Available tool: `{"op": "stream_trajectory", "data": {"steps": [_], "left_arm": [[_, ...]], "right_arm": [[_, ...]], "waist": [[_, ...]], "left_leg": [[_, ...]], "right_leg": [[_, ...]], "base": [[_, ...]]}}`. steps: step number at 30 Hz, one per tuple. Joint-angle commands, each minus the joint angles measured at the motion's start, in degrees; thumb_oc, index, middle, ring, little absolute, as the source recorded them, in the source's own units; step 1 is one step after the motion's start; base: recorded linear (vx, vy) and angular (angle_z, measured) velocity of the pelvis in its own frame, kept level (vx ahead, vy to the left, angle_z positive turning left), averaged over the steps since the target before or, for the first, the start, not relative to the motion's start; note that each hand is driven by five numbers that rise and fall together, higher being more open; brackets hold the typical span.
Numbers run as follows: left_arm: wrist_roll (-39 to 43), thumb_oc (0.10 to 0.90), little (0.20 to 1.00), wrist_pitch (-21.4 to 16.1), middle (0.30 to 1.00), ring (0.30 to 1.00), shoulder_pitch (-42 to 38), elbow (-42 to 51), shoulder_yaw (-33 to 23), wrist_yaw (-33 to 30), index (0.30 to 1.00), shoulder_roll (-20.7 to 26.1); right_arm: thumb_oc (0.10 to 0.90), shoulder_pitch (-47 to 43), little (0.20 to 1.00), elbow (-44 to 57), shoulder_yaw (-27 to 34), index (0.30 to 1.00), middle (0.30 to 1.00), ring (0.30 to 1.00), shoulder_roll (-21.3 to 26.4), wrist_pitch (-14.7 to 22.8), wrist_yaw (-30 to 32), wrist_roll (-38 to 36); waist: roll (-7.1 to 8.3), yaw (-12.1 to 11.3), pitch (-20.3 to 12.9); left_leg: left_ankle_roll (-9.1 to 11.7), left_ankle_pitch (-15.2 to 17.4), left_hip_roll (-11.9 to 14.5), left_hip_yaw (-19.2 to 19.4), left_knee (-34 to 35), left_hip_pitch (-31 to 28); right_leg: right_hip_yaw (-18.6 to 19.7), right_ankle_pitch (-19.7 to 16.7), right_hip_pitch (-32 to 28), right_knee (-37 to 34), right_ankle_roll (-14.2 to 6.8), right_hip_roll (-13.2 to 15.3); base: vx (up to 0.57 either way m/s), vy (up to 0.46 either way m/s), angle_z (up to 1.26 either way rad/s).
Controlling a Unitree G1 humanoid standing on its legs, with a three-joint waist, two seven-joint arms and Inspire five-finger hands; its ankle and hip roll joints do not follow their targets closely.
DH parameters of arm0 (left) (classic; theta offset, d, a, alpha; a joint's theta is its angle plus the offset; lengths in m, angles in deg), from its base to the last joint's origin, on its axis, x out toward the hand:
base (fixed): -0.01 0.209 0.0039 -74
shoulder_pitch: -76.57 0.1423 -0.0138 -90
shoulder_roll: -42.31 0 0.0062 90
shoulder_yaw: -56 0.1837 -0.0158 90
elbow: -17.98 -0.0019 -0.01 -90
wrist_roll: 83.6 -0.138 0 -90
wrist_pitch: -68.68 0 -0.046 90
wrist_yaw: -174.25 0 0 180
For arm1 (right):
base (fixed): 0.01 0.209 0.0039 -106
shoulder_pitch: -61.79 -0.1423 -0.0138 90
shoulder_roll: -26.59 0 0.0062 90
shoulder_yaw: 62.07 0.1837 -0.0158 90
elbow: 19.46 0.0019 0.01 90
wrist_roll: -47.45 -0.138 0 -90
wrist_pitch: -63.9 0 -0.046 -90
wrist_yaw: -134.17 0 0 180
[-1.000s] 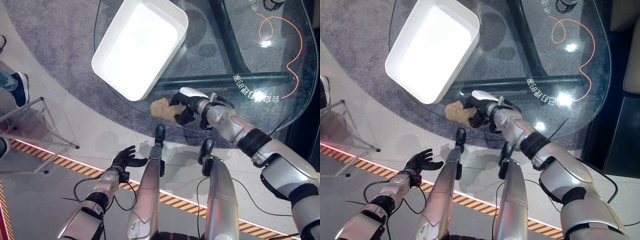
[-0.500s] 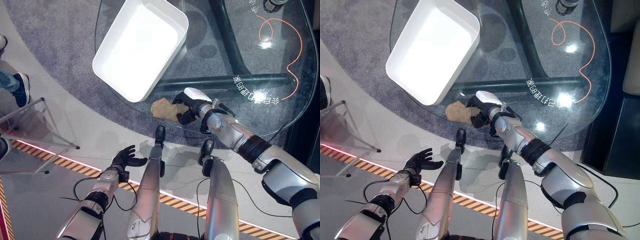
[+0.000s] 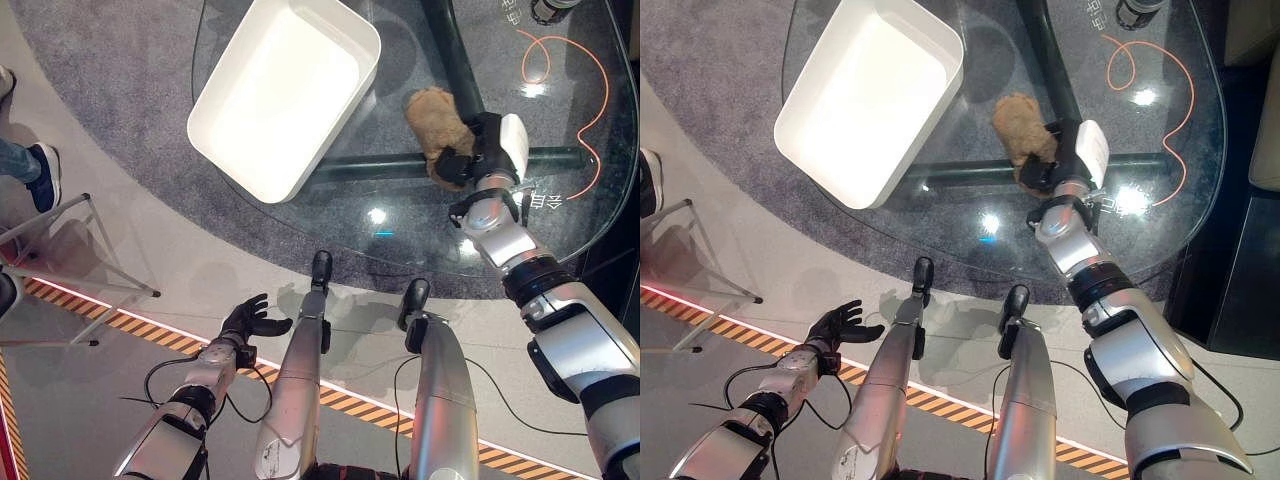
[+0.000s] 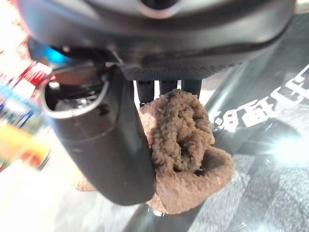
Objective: Wipe the table with a cloth and put it in the basket.
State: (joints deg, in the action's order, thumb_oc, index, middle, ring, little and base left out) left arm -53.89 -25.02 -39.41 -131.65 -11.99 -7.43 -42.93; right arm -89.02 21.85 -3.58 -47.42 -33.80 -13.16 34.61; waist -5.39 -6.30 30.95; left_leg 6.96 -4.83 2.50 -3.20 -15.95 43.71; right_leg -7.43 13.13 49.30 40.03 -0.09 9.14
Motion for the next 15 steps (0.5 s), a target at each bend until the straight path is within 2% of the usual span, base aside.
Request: {"op": "stream_trajectory", "data": {"steps": [1,8,10,15], "left_arm": [[1.8,0.8,0.9,-1.1,0.9,0.9,3.7,-1.2,0.5,-0.3,0.9,0.5],[2.6,0.8,0.9,-1.6,0.9,0.9,4.0,-1.1,0.5,-0.1,0.9,1.3],[3.0,0.8,0.9,-1.4,0.9,0.9,4.2,-0.7,0.5,0.1,0.9,1.9],[2.8,0.8,0.9,-1.6,0.9,0.9,4.6,-0.9,0.2,0.6,0.9,3.0]], "right_arm": [[0.1,-4.6,0.2,-2.8,2.8,0.3,0.3,0.3,8.1,2.1,7.2,-0.3],[0.1,-4.3,0.2,-11.3,5.9,0.3,0.3,0.3,11.6,1.9,11.3,0.7],[0.1,-3.6,0.2,-15.0,7.5,0.3,0.3,0.3,13.5,0.6,13.6,-0.9],[0.1,-1.5,0.2,-21.6,12.0,0.3,0.3,0.3,15.8,4.0,16.2,-7.6]], "waist": [[-1.47,1.1,-1.2],[-1.47,1.2,-1.2],[-1.36,1.2,-1.2],[-1.01,1.1,-1.2]], "left_leg": [[-5.1,7.4,-3.7,3.3,-9.4,0.8],[-5.5,7.7,-3.6,3.3,-9.6,1.0],[-5.7,7.9,-3.6,3.2,-9.7,1.2],[-5.9,8.4,-3.5,2.8,-10.1,1.5]], "right_leg": [[-2.0,-7.3,-1.3,-7.7,-2.4,-2.1],[-1.8,-7.3,-1.2,-7.7,-2.5,-2.3],[-1.9,-7.4,-1.2,-7.9,-2.6,-2.4],[-1.9,-7.4,-1.2,-7.9,-2.8,-2.6]], "base": [[0.0,0.0,0.0],[0.0,0.0,0.0],[0.0,0.0,0.0],[-0.01,-0.033,0.03]]}}
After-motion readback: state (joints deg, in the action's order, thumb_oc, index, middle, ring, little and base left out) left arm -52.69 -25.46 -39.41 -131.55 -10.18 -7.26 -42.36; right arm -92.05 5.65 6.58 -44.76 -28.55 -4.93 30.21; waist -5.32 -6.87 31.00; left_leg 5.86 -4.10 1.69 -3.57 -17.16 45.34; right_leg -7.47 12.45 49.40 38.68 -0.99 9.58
